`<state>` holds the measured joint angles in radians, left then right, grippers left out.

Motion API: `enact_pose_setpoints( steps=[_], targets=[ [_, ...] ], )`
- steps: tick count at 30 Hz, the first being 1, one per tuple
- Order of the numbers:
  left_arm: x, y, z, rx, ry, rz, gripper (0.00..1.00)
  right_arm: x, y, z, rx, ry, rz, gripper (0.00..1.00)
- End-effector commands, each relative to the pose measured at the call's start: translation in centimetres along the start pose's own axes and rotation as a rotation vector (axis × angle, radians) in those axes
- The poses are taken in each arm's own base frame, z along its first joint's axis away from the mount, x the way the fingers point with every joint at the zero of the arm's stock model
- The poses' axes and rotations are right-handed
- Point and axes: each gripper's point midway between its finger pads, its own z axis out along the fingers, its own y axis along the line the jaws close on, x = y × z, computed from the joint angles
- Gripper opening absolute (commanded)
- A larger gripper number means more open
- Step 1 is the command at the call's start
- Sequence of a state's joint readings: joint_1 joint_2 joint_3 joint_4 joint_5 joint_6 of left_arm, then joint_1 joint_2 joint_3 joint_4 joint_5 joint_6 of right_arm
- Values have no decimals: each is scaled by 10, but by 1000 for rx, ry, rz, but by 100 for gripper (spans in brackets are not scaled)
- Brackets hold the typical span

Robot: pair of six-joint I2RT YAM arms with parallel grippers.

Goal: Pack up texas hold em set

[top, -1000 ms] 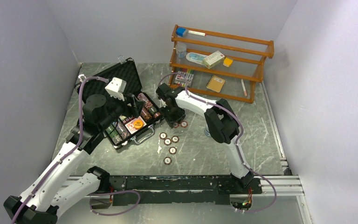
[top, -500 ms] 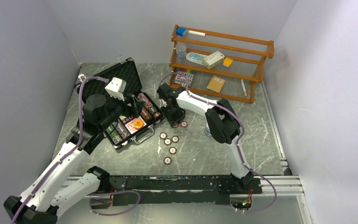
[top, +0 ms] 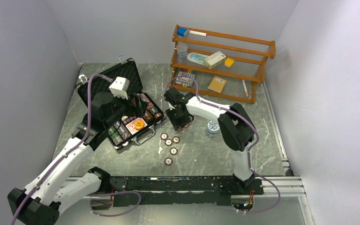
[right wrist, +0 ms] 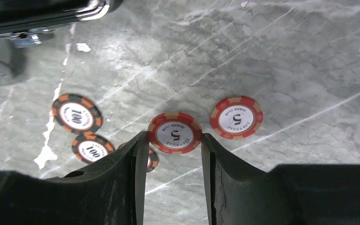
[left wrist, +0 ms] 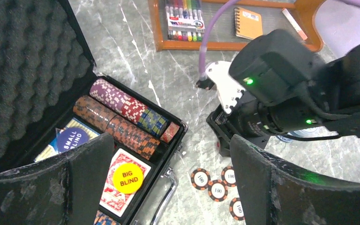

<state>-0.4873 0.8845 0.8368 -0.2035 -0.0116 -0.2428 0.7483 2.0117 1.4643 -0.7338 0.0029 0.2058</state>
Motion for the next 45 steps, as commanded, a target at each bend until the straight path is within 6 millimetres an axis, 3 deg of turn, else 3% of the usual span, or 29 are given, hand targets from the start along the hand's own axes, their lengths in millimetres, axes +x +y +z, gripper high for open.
enact_pose_setpoints(
  steps=[1,9,11,16,24,30,38,45],
  targets=[
    [15,-3,6,3,35,-79,95,-22,7,-23,-38,-130,35,46],
    [64,-37,17,177,156,-328,82,-30,18,-42,-109,-235,97,46],
    [82,-42,19,204,181,-395,79,-33,20,-48,-127,-267,123,46],
    [102,-51,22,285,160,-451,78,-43,36,-67,-234,-349,248,46],
    [119,-55,26,339,84,-437,73,-49,63,-89,-449,-432,502,46],
    [132,-60,32,354,83,-436,67,-49,77,-93,-566,-412,631,46],
    [145,-66,32,378,83,-412,57,-44,77,-88,-607,-394,717,46],
    [142,-64,45,335,73,-432,48,-44,77,-89,-636,-390,755,46]
  ],
)
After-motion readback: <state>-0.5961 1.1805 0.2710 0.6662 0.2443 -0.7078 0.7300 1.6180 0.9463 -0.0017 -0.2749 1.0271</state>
